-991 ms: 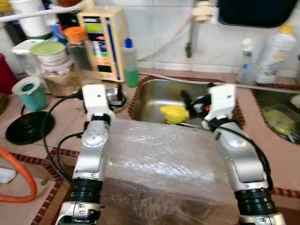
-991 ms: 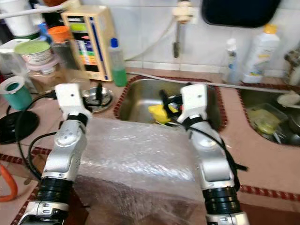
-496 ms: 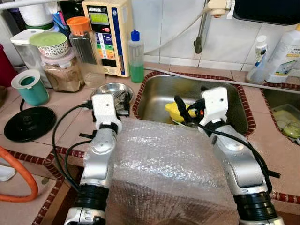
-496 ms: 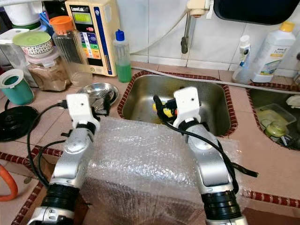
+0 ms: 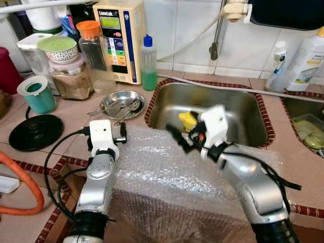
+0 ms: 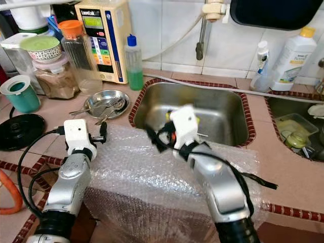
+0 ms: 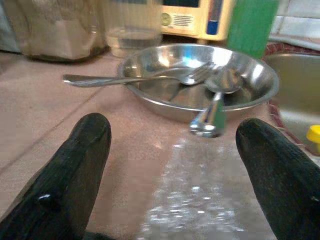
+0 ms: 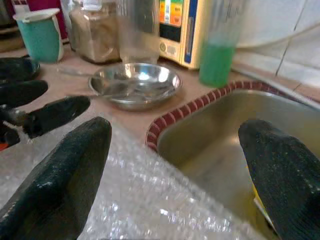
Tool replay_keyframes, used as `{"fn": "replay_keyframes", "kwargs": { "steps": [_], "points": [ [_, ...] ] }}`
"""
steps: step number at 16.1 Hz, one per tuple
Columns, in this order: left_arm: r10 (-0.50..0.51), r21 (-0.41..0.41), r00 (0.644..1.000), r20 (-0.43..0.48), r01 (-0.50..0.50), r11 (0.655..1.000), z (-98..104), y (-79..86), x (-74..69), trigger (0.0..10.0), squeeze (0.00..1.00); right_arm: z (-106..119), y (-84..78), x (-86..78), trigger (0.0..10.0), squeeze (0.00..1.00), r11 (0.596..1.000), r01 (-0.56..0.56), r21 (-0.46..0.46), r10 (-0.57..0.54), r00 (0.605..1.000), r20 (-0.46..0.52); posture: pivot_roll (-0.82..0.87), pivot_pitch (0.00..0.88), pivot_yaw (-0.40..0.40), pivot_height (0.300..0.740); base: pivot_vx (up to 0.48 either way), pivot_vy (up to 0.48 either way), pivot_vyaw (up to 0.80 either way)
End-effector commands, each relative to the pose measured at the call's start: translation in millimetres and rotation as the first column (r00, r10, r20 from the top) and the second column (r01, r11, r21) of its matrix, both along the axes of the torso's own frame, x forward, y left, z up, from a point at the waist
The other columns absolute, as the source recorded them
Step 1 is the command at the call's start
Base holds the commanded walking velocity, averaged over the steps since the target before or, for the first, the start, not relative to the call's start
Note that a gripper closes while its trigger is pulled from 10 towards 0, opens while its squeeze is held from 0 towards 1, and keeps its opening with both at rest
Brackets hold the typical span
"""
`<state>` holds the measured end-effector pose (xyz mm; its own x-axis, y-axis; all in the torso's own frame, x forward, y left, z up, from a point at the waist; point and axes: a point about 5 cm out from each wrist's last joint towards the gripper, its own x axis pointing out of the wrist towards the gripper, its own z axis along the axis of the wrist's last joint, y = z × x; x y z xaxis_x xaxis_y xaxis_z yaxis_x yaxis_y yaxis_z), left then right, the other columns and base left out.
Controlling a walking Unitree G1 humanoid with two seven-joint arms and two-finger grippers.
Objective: Kitchen organization
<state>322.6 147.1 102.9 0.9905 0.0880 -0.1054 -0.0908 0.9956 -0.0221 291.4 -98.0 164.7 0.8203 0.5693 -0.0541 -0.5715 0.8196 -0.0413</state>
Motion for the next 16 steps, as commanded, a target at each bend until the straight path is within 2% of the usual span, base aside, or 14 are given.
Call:
{"fn": "replay_keyframes", "kwargs": {
  "steps": [1, 2, 6, 7, 8, 9, 12, 16],
  "points": [
    [-0.039, -0.015, 0.999, 0.006, 0.039, 0.999, 3.4, -6.3, 5.4, 10.0, 0.00, 3.1, 0.5, 0.5, 10.0, 0.00, 1.000, 0.001, -0.003, -0.001, 1.000, 0.004, -0.08, 0.000, 0.063, 0.740, 0.000, 0.000, 0.00],
    [-0.068, -0.035, 0.997, 0.021, 0.068, 0.997, 8.5, -12.5, 10.5, 10.0, 0.00, 1.0, 1.0, 0.2, 10.0, 0.00, 1.000, 0.007, -0.010, -0.007, 1.000, -0.006, -0.08, 0.000, 0.071, 0.740, 0.000, 0.000, 0.00],
    [-0.098, -0.039, 0.995, 0.018, 0.098, 0.994, 9.7, -18.2, 17.1, 10.0, 0.00, 1.4, 1.6, -1.4, 10.0, 0.00, 0.999, 0.013, -0.029, -0.013, 1.000, -0.004, -0.09, 0.000, 0.084, 0.740, 0.000, 0.000, 0.00],
    [-0.096, -0.053, 0.995, 0.005, 0.097, 0.994, 7.5, -18.6, 19.5, 6.7, 0.00, 1.0, 0.4, -1.6, 10.0, 0.00, 0.999, 0.016, -0.033, -0.016, 1.000, -0.005, -0.09, 0.000, 0.087, 0.740, 0.000, 0.000, 0.00],
    [-0.091, -0.065, 0.996, -0.012, 0.090, 0.994, 5.4, -18.0, 20.7, 0.8, 0.00, 0.8, 0.0, -2.1, 10.0, 0.00, 0.999, 0.015, -0.030, -0.016, 1.000, -0.008, -0.09, 0.000, 0.088, 0.740, 0.000, 0.000, 0.00],
    [-0.088, -0.082, 0.996, -0.027, 0.085, 0.993, 3.1, -17.2, 22.3, 0.0, 0.00, -0.1, 0.0, -3.7, 10.0, 0.00, 1.000, 0.004, -0.027, -0.004, 1.000, -0.017, -0.10, 0.000, 0.089, 0.740, 0.000, 0.000, 0.00],
    [-0.083, -0.103, 0.996, -0.035, 0.079, 0.992, 1.5, -16.2, 25.0, 0.0, 0.00, -2.2, 0.5, -7.0, 10.0, 0.00, 0.999, -0.029, -0.033, 0.028, 0.999, -0.039, -0.10, 0.000, 0.086, 0.740, 0.000, 0.000, 0.00],
    [-0.077, -0.107, 0.997, -0.020, 0.075, 0.991, 3.4, -16.4, 28.9, 0.0, 0.00, -3.2, -1.0, -5.2, 10.0, 0.00, 0.998, -0.021, -0.051, 0.019, 0.999, -0.039, -0.09, 0.000, 0.080, 0.740, 0.000, 0.000, 0.00]
  ]
}}
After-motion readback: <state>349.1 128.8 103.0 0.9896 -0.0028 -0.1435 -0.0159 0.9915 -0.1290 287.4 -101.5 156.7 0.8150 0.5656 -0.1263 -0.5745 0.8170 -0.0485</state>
